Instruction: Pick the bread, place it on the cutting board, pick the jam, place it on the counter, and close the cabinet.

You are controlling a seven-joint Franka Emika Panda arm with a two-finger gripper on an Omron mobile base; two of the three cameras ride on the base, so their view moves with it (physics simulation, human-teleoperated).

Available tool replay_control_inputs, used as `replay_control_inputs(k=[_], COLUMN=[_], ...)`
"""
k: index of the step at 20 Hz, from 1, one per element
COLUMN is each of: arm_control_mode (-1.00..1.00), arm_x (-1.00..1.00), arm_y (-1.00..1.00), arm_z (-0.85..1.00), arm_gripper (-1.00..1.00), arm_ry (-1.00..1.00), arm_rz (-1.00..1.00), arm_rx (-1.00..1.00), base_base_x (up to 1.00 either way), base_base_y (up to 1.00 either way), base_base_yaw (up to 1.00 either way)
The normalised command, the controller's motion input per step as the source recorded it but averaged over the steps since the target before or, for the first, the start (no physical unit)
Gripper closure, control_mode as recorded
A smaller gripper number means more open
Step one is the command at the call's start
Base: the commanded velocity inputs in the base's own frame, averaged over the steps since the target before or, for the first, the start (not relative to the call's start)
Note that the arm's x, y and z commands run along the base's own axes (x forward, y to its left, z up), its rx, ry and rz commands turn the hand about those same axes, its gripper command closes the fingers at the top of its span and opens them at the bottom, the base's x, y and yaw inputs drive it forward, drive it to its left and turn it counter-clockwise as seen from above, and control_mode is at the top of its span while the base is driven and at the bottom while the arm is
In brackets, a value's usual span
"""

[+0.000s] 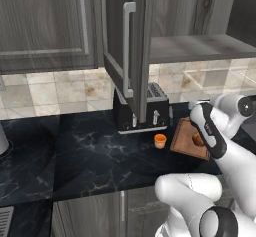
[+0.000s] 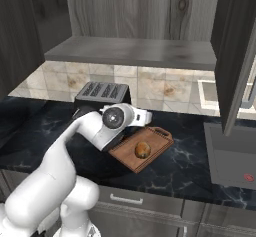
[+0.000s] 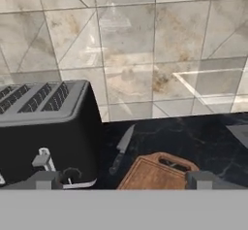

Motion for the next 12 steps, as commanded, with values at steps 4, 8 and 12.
replay_control_inputs(k=[4,8,12], arm_control_mode=[-1.0,-1.0,-1.0], arm_x=[-0.17,-0.19,-0.29], arm_y=[0.16,0.25,0.32], arm_z=[0.37,0.26,0.19], arm_gripper=[-1.0,-1.0,-1.0], arm_ry=[-0.01,0.0,-0.03], arm_rz=[0.0,0.0,0.0], arm_rx=[0.0,0.0,-0.01], base_base_x=[0.0,0.0,0.0], base_base_y=[0.0,0.0,0.0], base_base_yaw=[0.0,0.0,0.0])
